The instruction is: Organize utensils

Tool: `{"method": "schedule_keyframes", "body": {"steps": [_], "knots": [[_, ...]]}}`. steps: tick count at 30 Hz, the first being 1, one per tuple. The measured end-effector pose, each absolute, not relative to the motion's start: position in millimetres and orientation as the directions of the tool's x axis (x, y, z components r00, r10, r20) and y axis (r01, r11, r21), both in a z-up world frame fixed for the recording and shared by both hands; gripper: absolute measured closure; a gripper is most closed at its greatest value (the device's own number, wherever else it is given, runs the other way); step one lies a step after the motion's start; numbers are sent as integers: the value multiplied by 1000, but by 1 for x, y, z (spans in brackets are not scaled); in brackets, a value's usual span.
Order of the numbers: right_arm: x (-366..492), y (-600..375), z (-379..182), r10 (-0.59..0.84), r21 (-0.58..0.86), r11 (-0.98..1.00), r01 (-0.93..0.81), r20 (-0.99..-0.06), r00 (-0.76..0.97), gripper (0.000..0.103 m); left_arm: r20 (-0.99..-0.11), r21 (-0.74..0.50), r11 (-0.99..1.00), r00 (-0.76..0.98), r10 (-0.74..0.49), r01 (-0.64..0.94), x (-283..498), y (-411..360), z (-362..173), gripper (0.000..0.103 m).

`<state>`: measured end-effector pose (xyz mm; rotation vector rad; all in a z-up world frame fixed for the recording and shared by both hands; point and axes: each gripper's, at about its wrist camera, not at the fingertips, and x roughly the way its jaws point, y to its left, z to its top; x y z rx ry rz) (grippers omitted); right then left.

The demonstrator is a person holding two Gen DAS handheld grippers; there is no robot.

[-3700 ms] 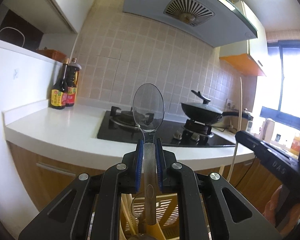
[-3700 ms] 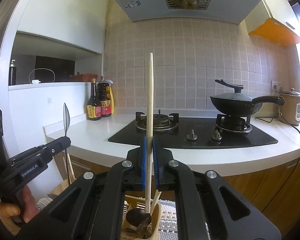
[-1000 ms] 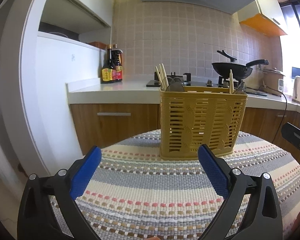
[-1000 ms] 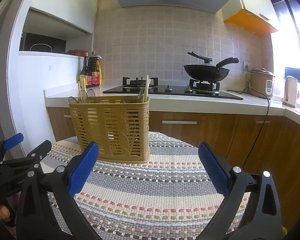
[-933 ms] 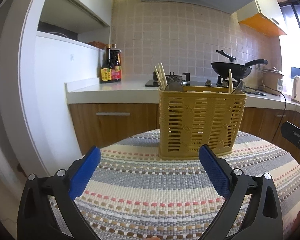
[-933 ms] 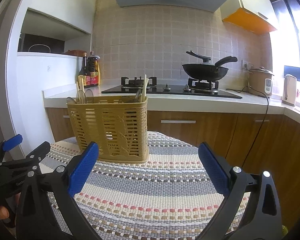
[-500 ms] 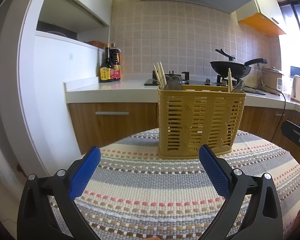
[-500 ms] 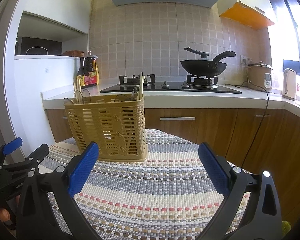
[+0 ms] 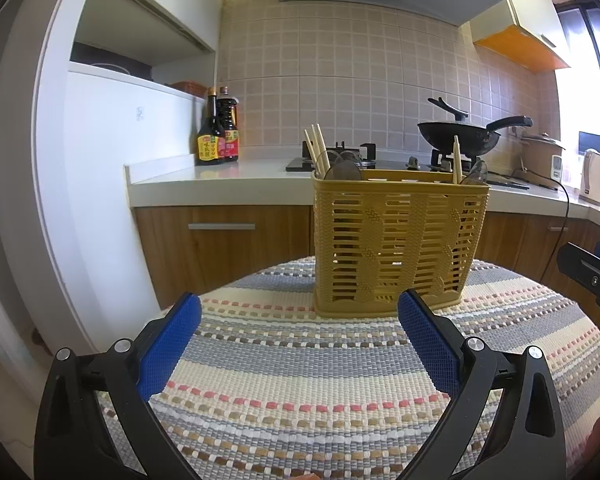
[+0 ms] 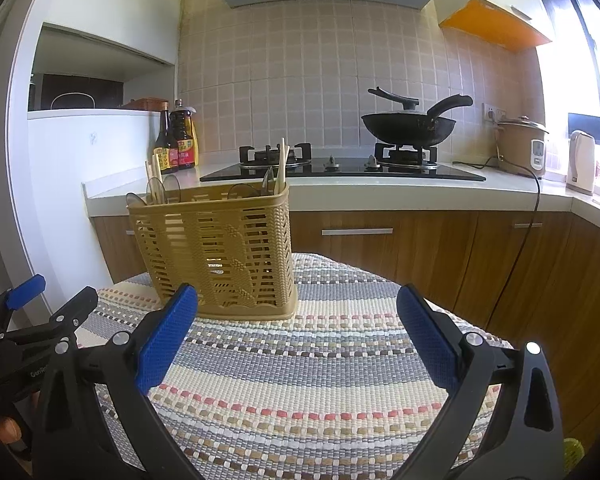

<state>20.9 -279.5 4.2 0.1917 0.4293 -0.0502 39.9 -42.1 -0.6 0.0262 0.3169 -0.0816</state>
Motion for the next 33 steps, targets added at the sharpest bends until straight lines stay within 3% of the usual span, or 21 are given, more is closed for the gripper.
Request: {"method": "schedule_keyframes", "body": {"steps": [33], "knots": [[21, -273, 3, 1, 167, 983, 79, -430, 903, 8, -324, 12, 996, 943, -78, 87, 40, -44, -2, 7]]}}
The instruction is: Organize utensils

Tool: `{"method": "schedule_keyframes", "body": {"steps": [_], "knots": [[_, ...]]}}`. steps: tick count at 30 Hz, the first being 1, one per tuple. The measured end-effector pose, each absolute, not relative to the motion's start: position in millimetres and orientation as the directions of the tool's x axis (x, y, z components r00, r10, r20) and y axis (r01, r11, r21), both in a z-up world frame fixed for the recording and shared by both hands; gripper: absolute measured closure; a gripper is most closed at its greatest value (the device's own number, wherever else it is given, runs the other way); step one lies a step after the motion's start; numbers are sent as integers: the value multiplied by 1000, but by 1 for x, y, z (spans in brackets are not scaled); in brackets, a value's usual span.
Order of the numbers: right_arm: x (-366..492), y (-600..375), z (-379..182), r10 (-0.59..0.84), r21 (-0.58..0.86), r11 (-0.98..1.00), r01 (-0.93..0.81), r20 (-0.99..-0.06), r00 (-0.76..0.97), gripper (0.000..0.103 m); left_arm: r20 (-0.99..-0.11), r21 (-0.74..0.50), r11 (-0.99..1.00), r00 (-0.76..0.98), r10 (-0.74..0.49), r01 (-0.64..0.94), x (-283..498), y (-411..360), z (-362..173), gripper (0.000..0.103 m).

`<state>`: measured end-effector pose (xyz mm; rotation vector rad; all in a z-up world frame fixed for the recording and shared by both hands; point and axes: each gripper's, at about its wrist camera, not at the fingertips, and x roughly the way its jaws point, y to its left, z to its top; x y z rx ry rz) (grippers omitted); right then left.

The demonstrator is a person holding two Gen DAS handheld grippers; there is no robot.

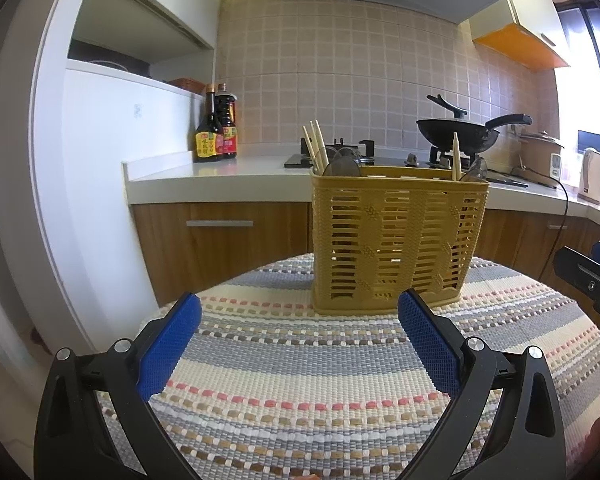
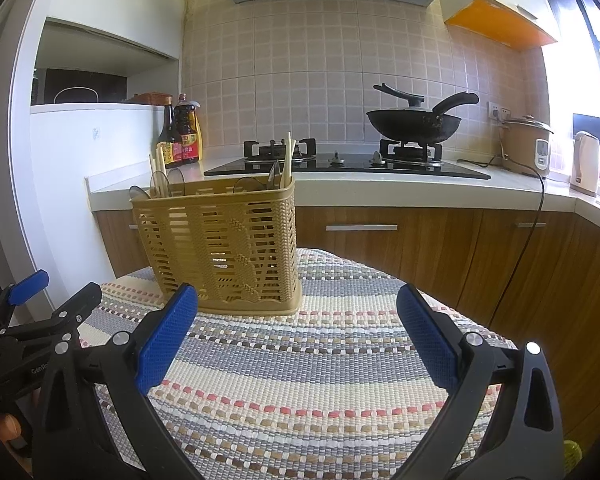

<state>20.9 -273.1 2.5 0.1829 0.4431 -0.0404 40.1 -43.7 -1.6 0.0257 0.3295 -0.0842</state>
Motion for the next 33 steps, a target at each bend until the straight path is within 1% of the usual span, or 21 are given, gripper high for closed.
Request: {"method": "schedule_keyframes", "body": {"steps": [33], "knots": [[23, -272, 1, 14, 164, 984, 65, -437, 899, 8, -332, 13, 996, 940, -74, 83, 41, -42, -3, 7]]}}
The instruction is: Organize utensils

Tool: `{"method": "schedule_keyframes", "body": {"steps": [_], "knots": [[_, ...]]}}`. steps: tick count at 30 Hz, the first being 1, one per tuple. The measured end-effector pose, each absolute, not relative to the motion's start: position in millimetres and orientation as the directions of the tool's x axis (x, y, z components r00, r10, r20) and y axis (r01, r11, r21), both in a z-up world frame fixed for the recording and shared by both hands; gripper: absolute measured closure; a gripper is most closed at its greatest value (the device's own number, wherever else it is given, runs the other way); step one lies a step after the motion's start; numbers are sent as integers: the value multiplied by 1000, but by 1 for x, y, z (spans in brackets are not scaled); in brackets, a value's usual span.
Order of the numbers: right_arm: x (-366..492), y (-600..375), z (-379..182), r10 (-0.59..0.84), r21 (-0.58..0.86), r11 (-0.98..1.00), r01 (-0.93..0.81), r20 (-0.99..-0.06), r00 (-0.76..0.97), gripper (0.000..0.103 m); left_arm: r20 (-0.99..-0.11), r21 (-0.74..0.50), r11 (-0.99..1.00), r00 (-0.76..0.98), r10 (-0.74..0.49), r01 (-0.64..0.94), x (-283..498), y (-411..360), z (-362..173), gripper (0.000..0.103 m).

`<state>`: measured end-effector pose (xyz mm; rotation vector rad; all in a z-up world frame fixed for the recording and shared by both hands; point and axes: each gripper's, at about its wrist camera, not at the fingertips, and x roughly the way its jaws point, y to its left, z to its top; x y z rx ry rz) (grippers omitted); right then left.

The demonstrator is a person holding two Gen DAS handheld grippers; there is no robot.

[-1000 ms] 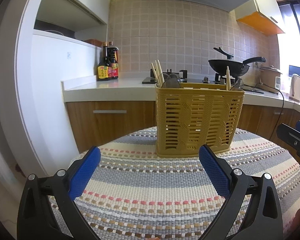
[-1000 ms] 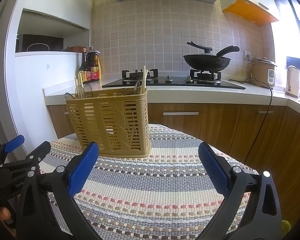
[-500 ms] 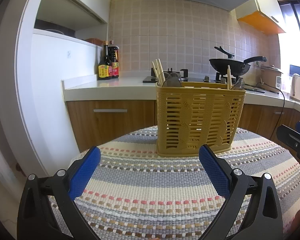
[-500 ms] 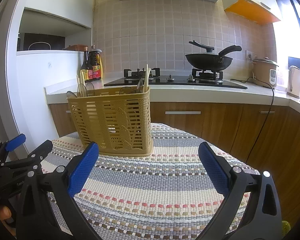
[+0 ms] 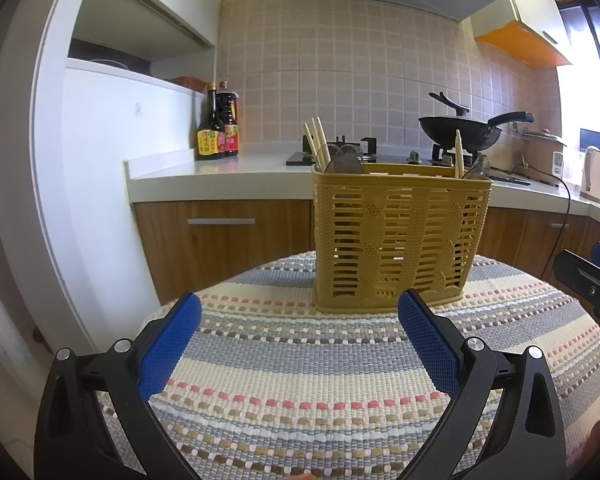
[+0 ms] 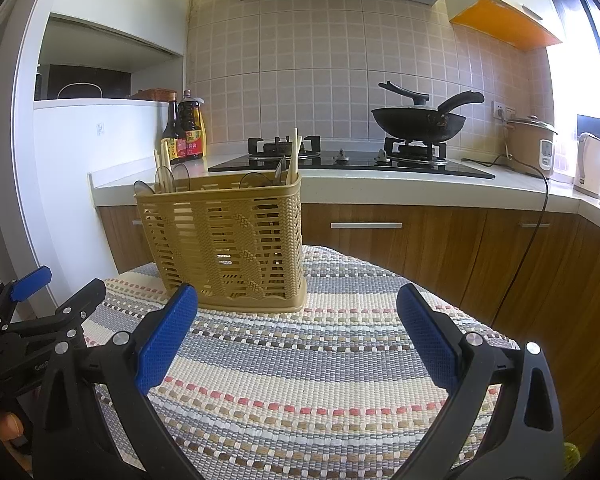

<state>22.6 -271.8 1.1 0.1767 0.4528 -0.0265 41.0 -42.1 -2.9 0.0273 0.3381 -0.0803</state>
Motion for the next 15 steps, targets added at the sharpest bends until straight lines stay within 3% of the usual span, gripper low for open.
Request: {"method": "schedule_keyframes", "body": {"steps": [15], "knots": [[22, -272, 2, 15, 163, 985, 63, -438, 899, 8, -331, 20, 996, 941, -72, 83, 41, -44, -2, 8]]}}
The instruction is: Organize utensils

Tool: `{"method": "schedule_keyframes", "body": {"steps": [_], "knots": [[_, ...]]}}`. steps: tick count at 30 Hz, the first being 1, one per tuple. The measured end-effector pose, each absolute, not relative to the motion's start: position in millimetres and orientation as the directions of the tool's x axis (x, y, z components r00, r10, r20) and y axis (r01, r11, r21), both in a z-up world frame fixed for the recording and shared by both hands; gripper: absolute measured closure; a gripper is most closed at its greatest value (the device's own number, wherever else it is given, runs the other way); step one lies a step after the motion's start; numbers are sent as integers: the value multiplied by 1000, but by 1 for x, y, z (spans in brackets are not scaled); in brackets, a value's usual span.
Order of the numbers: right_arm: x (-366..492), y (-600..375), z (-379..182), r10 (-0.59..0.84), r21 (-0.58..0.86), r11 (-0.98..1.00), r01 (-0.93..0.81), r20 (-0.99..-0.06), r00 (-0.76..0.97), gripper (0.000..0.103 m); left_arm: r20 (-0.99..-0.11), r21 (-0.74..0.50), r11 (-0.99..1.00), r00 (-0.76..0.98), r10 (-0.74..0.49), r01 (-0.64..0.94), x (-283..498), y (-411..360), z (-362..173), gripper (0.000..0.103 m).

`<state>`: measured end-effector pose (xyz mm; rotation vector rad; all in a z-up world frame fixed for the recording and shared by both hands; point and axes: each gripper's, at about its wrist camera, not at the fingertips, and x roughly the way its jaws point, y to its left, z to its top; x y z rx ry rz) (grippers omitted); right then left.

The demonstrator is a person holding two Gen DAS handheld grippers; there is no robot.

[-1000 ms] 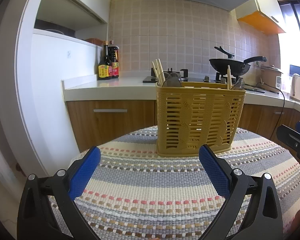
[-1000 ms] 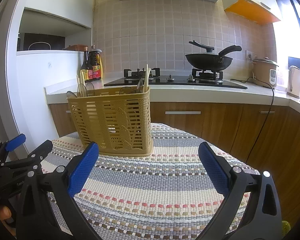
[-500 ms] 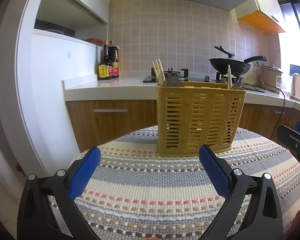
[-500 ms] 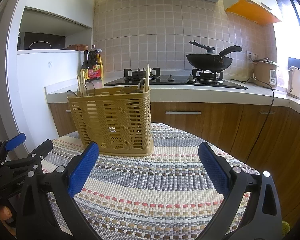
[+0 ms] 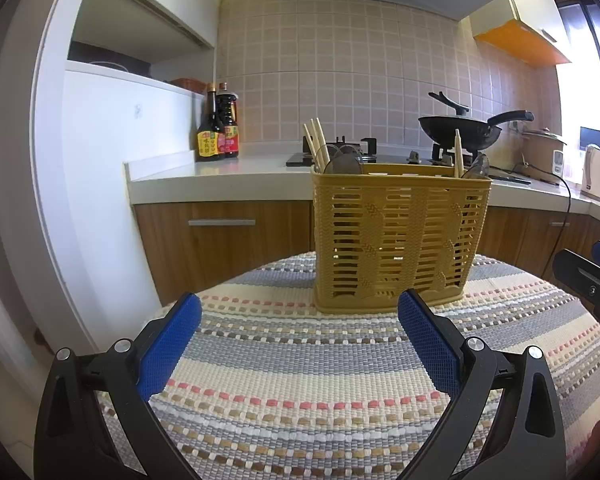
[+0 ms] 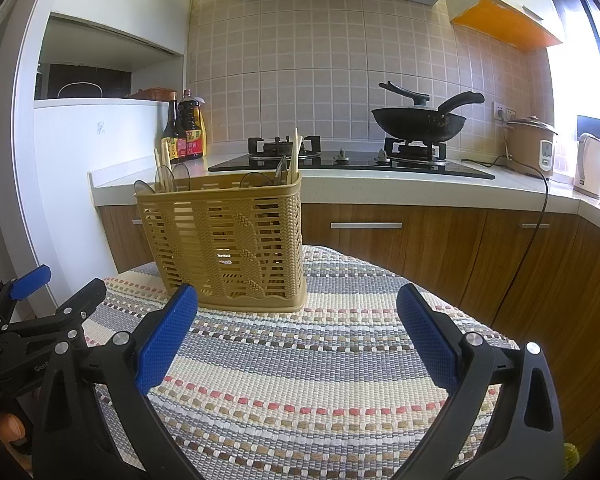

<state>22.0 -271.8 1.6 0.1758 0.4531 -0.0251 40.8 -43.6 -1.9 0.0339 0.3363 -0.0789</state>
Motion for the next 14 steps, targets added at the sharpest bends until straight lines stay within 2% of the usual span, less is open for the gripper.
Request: {"method": "schedule_keyframes", "body": {"steps": [14], "knots": [[22, -272, 1, 16, 164, 985, 63, -439, 898, 8, -325, 18, 997, 944, -59, 69, 38, -41, 0, 7]]}}
